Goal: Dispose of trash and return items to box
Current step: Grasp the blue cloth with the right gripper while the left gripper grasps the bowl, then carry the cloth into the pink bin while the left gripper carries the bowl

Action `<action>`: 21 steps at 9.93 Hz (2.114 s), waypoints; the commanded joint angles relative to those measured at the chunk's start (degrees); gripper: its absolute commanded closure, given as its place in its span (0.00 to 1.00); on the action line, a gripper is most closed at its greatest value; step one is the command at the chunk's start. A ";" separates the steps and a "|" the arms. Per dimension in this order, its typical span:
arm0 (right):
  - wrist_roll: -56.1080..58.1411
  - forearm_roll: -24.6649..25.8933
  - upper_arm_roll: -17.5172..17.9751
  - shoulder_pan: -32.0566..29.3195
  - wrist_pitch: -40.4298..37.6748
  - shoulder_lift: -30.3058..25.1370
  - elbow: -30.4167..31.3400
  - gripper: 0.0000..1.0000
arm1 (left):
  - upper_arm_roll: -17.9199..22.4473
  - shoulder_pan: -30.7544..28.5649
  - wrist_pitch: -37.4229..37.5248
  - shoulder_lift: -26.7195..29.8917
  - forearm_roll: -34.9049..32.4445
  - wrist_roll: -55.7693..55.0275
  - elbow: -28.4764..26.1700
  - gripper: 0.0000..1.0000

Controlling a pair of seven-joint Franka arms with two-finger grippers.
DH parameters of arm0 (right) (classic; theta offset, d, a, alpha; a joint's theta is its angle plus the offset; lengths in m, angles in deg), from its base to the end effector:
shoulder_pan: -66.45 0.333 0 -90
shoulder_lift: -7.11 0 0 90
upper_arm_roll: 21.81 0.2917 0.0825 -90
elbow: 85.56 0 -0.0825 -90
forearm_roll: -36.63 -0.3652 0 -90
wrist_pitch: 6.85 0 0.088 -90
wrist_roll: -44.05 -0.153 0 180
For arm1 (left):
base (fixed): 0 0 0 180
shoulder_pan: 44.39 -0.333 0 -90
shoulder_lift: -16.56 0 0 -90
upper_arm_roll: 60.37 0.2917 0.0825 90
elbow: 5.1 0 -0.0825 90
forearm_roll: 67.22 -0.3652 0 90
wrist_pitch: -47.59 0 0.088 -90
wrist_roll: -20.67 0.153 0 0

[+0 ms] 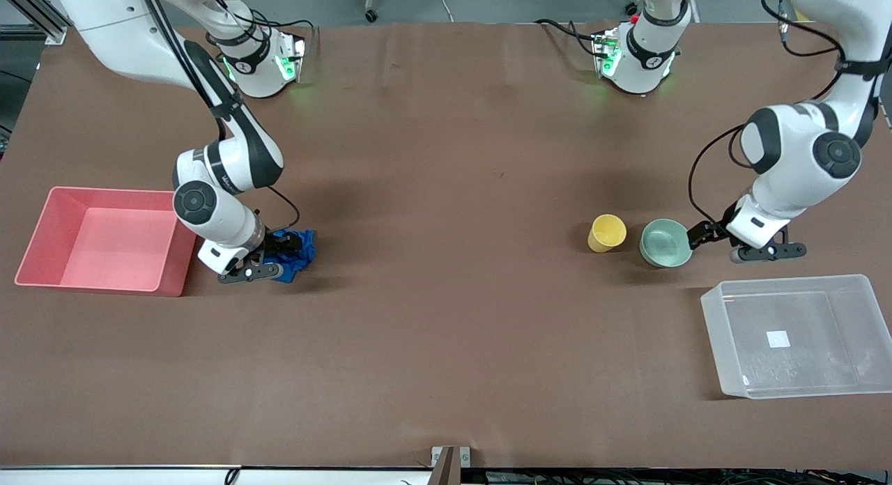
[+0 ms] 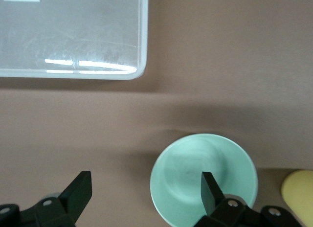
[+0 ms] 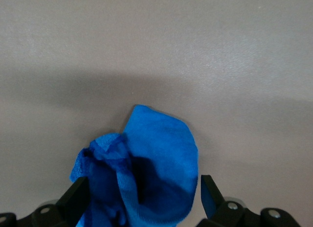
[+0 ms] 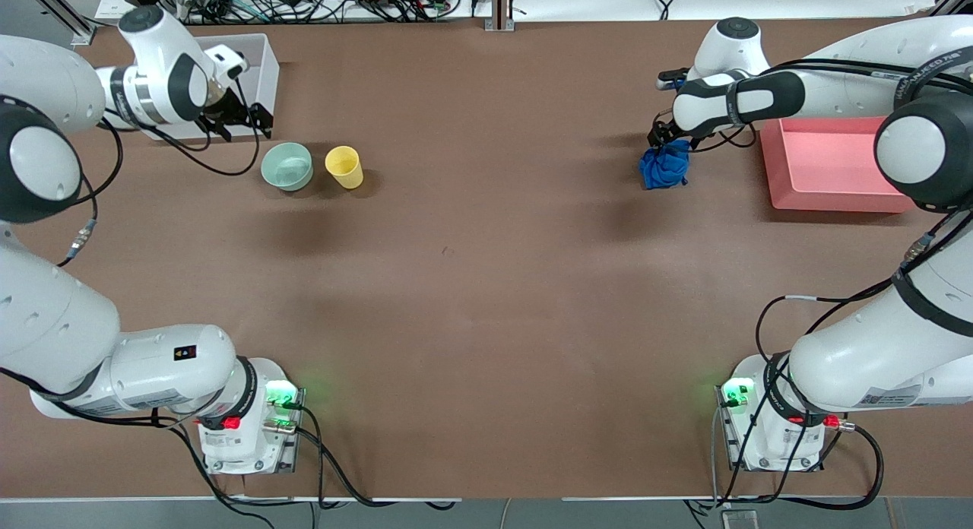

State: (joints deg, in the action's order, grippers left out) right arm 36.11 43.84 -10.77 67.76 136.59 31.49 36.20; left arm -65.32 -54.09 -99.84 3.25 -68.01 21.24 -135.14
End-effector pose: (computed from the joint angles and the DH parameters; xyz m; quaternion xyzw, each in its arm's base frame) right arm 0.5365 0.1199 0.1546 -0.9965 -0.0820 0.0182 0.0000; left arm 0.5287 0.0428 0.2082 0.9988 0.0323 0.0363 0.0043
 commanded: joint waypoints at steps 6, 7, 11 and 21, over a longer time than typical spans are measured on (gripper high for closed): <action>-10.43 1.23 0.48 0.19 2.64 0.14 2.00 0.99 | -0.76 -0.24 -10.16 -8.49 0.00 -0.12 -3.02 0.48; -10.34 1.23 0.48 0.10 2.46 0.14 1.65 0.99 | -0.76 -0.24 -10.16 -8.41 0.00 -0.13 -3.28 0.72; -10.60 0.53 0.83 -0.25 -23.03 -5.81 -10.44 0.99 | -0.76 -0.24 -10.16 -7.27 -0.09 0.48 -4.52 0.99; 24.81 1.76 -23.42 -5.78 -23.96 -10.94 -11.48 0.98 | -2.78 -0.77 22.78 -4.08 0.17 10.92 24.43 1.00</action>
State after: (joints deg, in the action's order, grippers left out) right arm 59.38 44.61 -33.68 62.82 107.57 19.74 20.82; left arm -67.98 -54.27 -80.34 4.27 -68.01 28.63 -117.78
